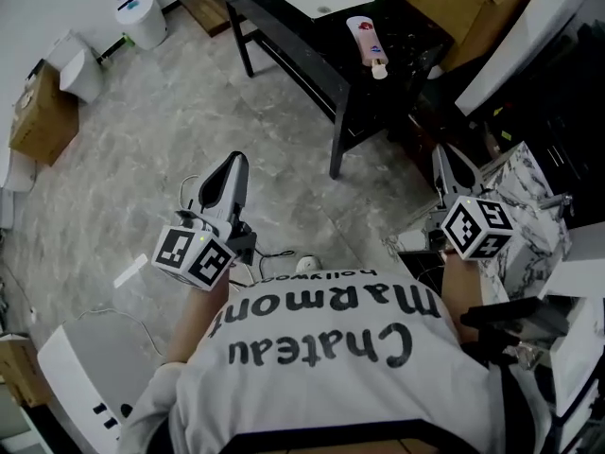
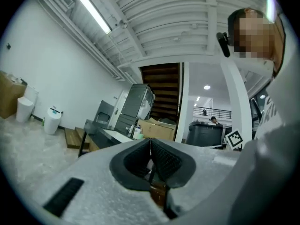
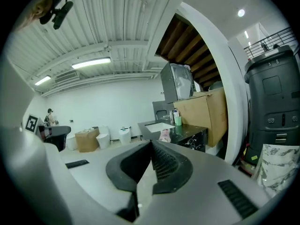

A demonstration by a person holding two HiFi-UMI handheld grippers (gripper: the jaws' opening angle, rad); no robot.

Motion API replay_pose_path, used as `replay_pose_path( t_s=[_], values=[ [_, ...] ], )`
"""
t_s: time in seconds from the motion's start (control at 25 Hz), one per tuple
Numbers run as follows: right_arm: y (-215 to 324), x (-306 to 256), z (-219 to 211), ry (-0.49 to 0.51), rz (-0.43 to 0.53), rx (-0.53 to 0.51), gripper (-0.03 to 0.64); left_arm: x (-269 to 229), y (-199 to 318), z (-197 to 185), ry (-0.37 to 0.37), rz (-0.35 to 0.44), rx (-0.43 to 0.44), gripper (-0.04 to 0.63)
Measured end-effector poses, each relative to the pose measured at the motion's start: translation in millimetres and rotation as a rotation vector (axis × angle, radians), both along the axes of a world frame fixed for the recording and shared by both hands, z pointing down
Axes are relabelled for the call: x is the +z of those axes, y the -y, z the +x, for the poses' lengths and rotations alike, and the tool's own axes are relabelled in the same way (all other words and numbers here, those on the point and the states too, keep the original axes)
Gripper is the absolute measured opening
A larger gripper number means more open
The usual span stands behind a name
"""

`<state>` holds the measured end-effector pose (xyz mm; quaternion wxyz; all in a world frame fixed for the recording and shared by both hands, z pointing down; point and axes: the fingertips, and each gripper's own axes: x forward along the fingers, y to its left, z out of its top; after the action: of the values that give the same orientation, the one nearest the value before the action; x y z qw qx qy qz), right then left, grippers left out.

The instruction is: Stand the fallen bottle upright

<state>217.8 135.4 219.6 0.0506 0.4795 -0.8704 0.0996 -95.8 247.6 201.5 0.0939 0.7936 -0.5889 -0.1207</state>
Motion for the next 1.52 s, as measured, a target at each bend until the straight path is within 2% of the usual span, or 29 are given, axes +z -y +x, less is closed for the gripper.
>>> replay_pose_path(
  t_s=[0.12, 0.32, 0.6, 0.76, 0.88, 1.04, 1.16, 1.2, 1.24, 1.28, 1.52],
  values=[
    [24, 2, -26, 0.010, 0.000, 0.018, 0.012, -6, 22, -20, 0.022, 0.024, 0.036, 0.018],
    [48, 20, -58, 0.005, -0.037, 0.029, 0.012, 9, 55, -46, -0.070, -0.028, 0.063, 0.018],
    [84, 60, -70, 0.056, -0.070, 0.072, 0.012, 61, 95, -39, -0.116, -0.123, 0.121, 0.018],
    [114, 76, -75, 0.131, -0.017, 0.077, 0.012, 87, 117, -28, -0.113, -0.174, 0.142, 0.018],
    [139, 89, -81, 0.150, 0.036, 0.062, 0.012, 103, 131, -22, -0.104, -0.218, 0.155, 0.018],
    [177, 109, -90, 0.175, 0.078, 0.045, 0.014, 134, 152, -22, -0.122, -0.317, 0.151, 0.018],
    [202, 123, -94, 0.189, 0.097, 0.045, 0.019, 155, 170, -17, -0.107, -0.388, 0.152, 0.018],
    [209, 128, -95, 0.197, 0.096, 0.045, 0.055, 160, 176, -15, -0.101, -0.407, 0.158, 0.018],
    [215, 132, -97, 0.210, 0.092, 0.044, 0.163, 165, 182, -13, -0.097, -0.423, 0.167, 0.018],
    [221, 135, -99, 0.225, 0.088, 0.042, 0.232, 169, 188, -11, -0.093, -0.437, 0.176, 0.018],
    [247, 131, -104, 0.237, 0.159, 0.066, 0.233, 193, 217, -1, -0.054, -0.491, 0.207, 0.018]
  ],
)
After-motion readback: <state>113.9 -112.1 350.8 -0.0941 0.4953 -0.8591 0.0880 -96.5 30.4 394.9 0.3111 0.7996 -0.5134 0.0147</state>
